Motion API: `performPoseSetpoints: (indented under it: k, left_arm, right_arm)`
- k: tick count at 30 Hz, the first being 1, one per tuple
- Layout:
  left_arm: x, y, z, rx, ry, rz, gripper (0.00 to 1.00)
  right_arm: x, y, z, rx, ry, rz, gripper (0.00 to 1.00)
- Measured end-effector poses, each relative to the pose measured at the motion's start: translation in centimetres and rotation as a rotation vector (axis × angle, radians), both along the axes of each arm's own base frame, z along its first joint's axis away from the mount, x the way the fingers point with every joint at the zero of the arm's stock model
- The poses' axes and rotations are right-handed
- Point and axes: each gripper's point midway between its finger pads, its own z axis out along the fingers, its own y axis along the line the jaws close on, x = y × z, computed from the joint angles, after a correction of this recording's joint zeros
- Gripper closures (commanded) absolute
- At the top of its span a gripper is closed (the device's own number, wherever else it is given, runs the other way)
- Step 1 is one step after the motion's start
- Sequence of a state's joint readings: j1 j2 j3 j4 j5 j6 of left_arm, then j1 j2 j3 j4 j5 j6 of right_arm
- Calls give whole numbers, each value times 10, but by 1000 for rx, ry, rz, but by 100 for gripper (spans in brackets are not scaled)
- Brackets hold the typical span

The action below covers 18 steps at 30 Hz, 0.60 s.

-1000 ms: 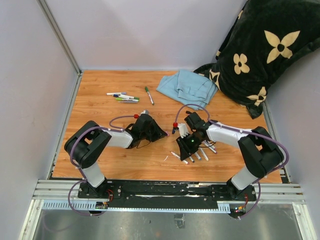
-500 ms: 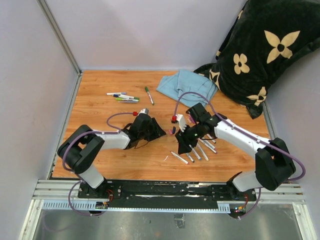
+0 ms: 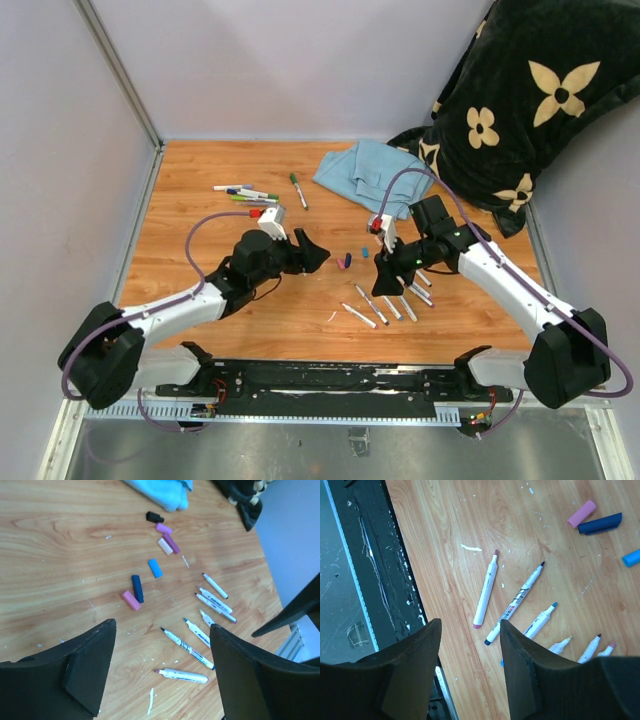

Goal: Open the pen caps
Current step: Place the pen cap at the center of the board, then move the pen to the center of the board.

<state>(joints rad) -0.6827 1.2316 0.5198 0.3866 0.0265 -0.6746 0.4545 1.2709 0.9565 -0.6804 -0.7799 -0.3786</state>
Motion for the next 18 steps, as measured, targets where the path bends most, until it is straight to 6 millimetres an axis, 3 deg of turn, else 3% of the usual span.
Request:
performPoseSetpoints:
  k: [5,12,18]
  left_arm:
    - [-2,20,18,14,-107,39,1]
    - [-3,53,29,50,-232,129,1]
    - [2,69,42,90,-309,188,1]
  right_arm:
    - [6,-8,6,25,-14,-28,48]
    - [7,-10,10,40,-17,-34,48]
    - [10,-14,10,41,-16,-50,48]
